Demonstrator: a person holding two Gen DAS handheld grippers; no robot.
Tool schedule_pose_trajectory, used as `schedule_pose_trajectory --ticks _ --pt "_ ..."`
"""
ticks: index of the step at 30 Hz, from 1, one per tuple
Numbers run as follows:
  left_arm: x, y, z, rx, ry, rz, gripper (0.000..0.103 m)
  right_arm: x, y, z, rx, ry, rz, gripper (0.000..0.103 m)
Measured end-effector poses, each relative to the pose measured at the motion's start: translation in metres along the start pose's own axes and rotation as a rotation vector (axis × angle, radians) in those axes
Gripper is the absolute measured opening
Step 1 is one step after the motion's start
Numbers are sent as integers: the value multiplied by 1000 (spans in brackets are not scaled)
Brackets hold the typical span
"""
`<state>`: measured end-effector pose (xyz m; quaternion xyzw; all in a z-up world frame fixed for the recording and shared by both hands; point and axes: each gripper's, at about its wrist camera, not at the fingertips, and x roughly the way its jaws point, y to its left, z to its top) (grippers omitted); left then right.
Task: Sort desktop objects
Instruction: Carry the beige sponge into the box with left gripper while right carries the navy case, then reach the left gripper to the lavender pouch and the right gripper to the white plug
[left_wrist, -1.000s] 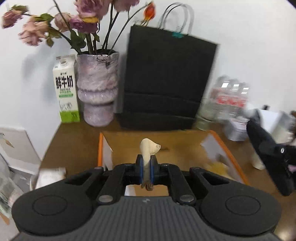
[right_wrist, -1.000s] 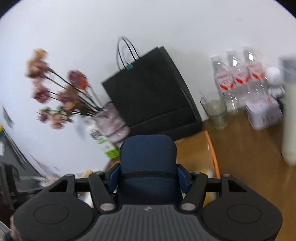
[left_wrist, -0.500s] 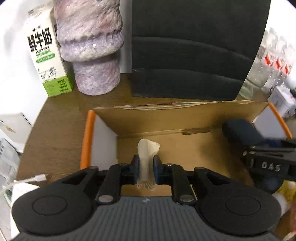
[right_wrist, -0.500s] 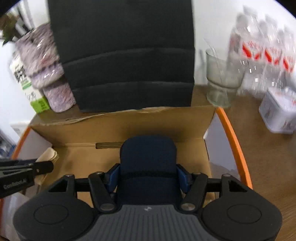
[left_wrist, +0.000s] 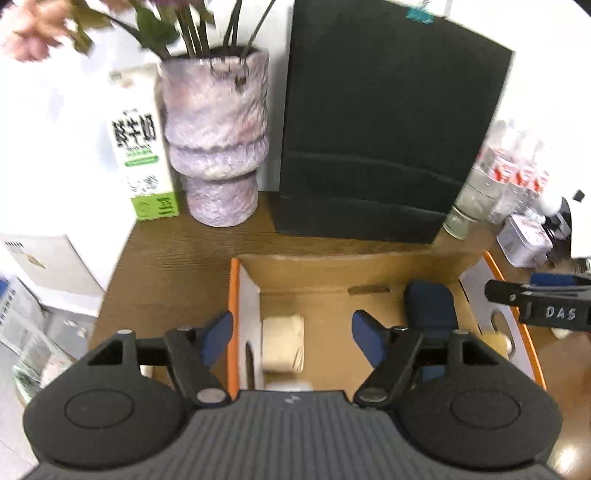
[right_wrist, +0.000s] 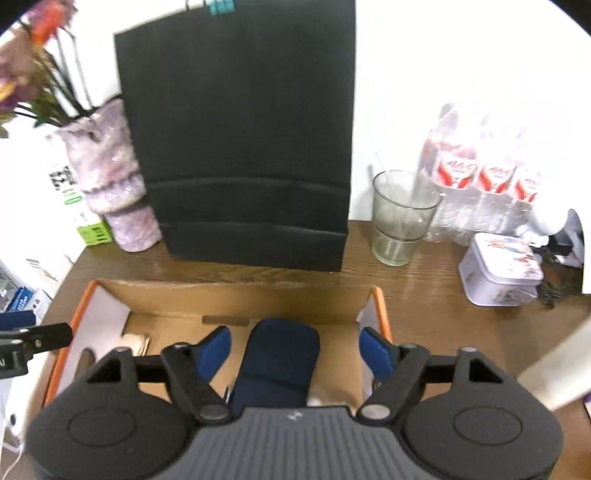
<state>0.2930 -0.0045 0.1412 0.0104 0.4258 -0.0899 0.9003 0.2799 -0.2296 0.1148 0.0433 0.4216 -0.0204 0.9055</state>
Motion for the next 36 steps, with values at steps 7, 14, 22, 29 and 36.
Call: schedule_pose_trajectory --ticks 7,14,22,29,36 --pt "-78 -3 -129 -21 -134 -112 97 -70 -3 -127 -36 -120 75 85" --pt "-117 -17 -265 -102 -203 -111 103 -106 15 -271 -130 -157 38 88" --pt "-112 -40 -355 38 -223 14 103 -142 11 -350 -103 -169 81 89" --pt "-105 -40 -359 48 -187 28 103 -139 2 -369 -90 -164 62 90" --pt "-108 -40 -350 34 -183 -69 103 -137 4 -369 -105 -168 69 88"
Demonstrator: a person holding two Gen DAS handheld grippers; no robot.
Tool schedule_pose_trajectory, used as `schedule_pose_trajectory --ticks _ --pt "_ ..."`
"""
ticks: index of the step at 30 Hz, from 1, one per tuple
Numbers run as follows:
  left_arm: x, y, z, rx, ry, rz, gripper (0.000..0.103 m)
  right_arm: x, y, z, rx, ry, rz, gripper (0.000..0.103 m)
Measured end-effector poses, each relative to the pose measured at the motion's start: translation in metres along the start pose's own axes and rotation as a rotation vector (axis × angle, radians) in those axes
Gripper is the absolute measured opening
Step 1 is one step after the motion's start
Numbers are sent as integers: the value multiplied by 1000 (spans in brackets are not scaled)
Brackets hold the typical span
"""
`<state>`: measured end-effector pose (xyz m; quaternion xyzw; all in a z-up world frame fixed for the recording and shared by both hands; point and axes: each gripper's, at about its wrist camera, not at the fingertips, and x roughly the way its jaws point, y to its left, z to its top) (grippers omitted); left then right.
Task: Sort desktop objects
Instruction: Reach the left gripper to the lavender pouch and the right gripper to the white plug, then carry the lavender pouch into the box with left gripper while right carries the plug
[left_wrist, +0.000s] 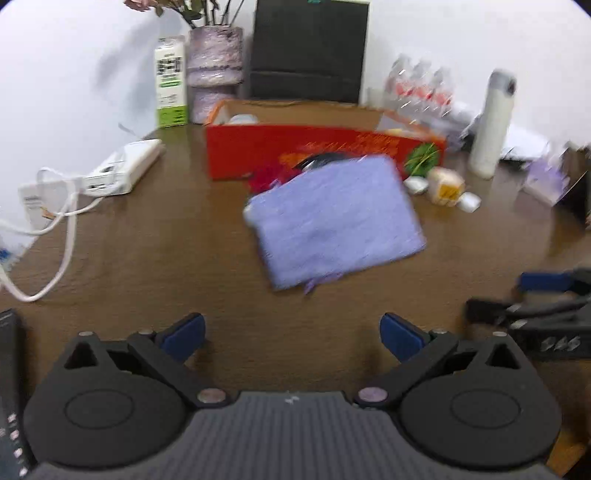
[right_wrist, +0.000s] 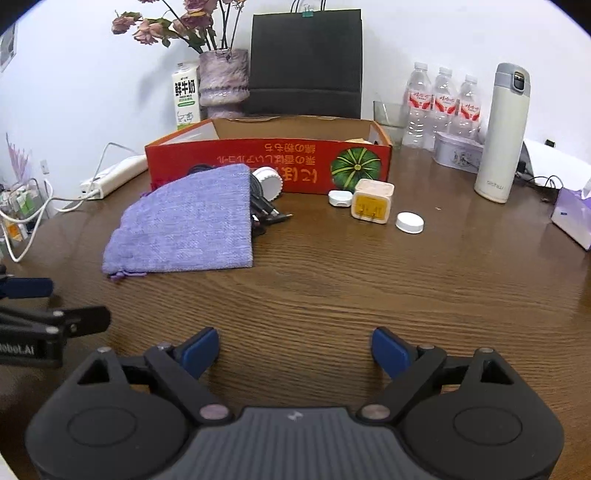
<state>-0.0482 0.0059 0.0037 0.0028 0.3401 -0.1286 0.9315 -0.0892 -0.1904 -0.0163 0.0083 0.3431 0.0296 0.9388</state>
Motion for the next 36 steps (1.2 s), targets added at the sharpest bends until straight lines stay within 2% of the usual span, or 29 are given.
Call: schedule_pose_trajectory --ticks 2,6,9,11,12,14,16,17,18,21,23,26,28,30,32,36 --pt "4 0 13 -30 -6 -28 103 0 -6 9 27 -15 25 85" --pt "27 -4 38 -58 -26 -62 103 12 -29 41 72 -77 -10 82" --pt "49 -13 47 -22 -10 -14 103 39 -50 71 102 -85 -66 72" --pt "63 -14 50 -23 25 15 103 57 -63 90 121 -89 -79 71" --pt "67 -11 50 -41 42 6 99 68 -67 98 124 -80 -89 69" --pt "64 -11 49 -48 23 1 77 89 -76 111 130 -55 -112 63" --pt "59 -12 49 -36 36 -4 48 107 -82 118 150 -28 -125 42" --pt "57 -11 49 -38 39 -15 39 113 -83 118 158 -14 -120 39" --pt "56 -11 50 -42 50 -32 23 118 -83 117 155 -15 -137 38" --pt "47 -7 53 -67 49 -58 9 115 -79 113 149 -19 -137 38" --pt "32 -12 54 -29 8 -79 9 103 -76 109 156 -33 -111 37" --pt "-3 -30 48 106 -76 -113 9 68 -62 95 119 -65 -107 38" --pt "-24 -38 41 144 -99 -156 9 45 -55 80 105 -67 -55 38" --pt "-39 -42 35 145 -97 -204 9 26 -50 66 108 -47 -25 38" --pt "-49 -42 30 131 -89 -240 9 7 -44 53 90 -35 -32 38" --pt "-60 -46 32 98 -116 -243 8 -30 -37 38 93 -71 -23 38"
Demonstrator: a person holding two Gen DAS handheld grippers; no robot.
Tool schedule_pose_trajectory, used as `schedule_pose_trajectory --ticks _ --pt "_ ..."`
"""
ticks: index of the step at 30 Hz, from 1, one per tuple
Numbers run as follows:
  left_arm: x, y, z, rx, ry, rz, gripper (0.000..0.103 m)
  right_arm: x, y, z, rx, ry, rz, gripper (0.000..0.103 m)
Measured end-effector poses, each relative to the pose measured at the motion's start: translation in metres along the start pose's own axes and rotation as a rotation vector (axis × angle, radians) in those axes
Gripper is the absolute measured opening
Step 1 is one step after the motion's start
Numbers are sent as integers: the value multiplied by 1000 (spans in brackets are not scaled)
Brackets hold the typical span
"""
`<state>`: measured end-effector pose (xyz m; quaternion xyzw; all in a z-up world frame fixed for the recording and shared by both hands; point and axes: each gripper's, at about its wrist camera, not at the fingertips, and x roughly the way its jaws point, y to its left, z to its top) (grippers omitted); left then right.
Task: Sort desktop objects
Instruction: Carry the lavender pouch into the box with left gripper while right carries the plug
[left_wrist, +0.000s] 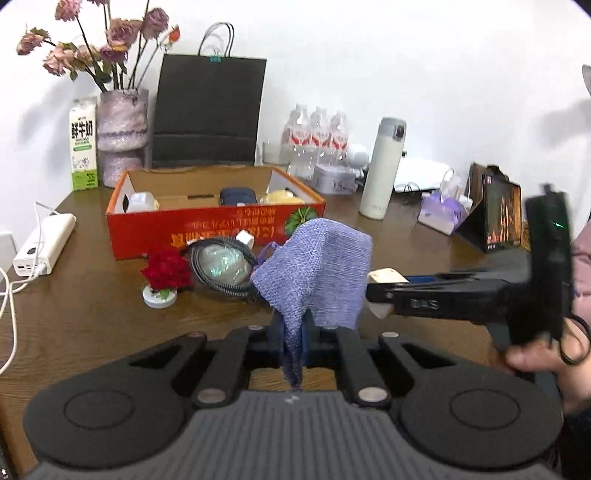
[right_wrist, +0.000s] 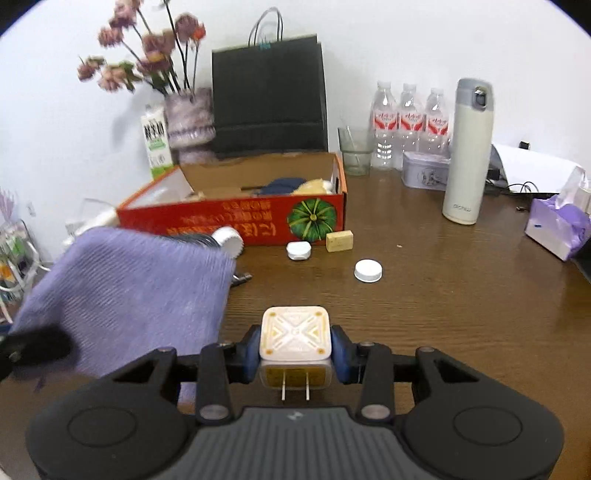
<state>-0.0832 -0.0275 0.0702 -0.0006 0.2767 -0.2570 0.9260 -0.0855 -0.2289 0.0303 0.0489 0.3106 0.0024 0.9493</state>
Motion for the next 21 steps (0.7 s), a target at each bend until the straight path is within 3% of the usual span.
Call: schedule_pose_trajectory --ticks 5,9,11,13,16,21 --pt "-2 10 15 -68 -28 15 9 -23 -3 18 22 -78 -11 38" --pt "20 40 73 -70 -69 41 9 -14 1 60 21 -125 27 38" --pt "51 53 113 -59 -46 55 9 5 11 99 10 -168 29 38" --pt "98 73 159 -78 23 54 9 40 5 144 29 -170 39 38" --pt "167 109 212 -88 116 80 9 107 -1 207 47 -104 46 38" --pt "266 182 240 -209 269 105 9 218 -13 262 86 63 -4 38"
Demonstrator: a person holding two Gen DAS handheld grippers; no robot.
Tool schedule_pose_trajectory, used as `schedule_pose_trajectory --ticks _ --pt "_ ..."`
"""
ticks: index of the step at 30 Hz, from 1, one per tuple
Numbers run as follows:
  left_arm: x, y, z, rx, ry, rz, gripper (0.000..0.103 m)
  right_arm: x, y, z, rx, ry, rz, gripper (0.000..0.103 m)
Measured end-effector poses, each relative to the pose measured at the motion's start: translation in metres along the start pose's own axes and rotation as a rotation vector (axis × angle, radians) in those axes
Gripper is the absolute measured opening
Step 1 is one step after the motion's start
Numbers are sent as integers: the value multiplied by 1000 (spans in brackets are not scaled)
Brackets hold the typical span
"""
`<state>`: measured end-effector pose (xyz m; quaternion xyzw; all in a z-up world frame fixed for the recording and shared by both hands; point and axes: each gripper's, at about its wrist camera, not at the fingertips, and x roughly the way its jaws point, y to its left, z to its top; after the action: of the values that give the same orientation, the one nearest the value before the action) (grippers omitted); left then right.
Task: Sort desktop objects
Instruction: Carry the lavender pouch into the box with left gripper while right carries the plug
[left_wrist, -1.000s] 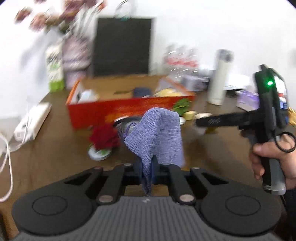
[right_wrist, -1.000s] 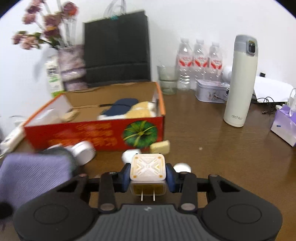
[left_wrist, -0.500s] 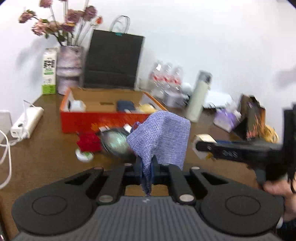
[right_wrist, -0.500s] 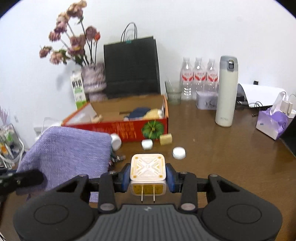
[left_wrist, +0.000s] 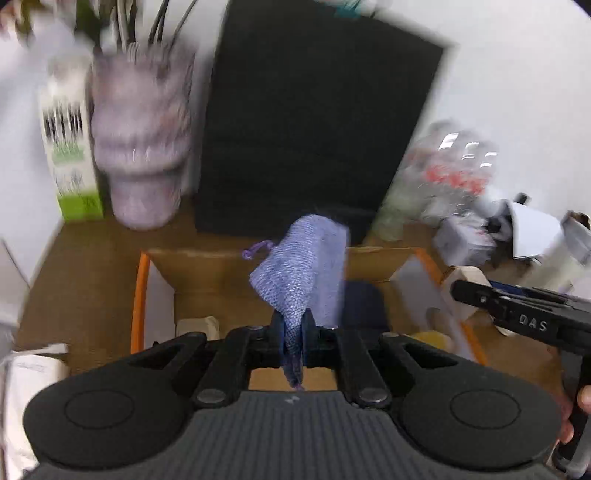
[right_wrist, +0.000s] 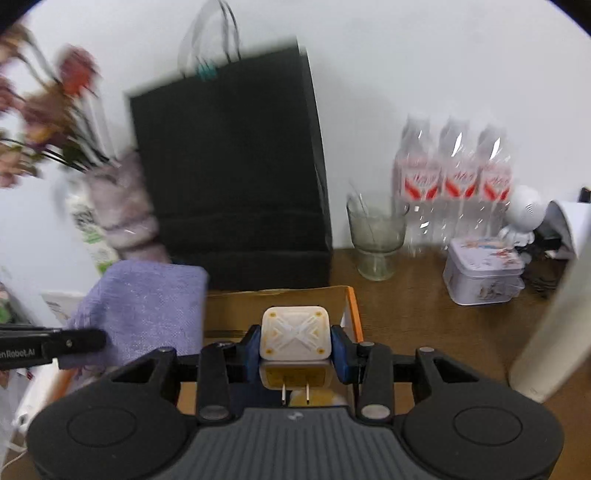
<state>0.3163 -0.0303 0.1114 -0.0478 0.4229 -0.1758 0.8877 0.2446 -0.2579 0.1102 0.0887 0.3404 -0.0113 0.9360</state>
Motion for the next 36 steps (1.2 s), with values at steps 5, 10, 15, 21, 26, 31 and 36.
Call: schedule_pose_trajectory --ticks 5,10,15,21,26,31,36 --pt "50 10 11 56 97 97 14 77 8 4 -82 132 -126 38" --pt "57 11 16 135 94 184 64 110 19 1 -129 166 -195 43" --pt "37 6 31 154 63 201 69 96 26 14 -133 122 -161 48" --pt "6 4 22 101 47 196 77 58 34 14 -138 115 -110 56" --pt "-38 -2 -31 58 -20 234 88 11 35 -17 -122 93 -73 60" --pt "-97 -19 -118 64 -134 250 99 -53 39 -85 -108 28 8 68" --pt "-153 -43 -233 90 -289 175 103 -112 34 -173 -111 -27 82 80"
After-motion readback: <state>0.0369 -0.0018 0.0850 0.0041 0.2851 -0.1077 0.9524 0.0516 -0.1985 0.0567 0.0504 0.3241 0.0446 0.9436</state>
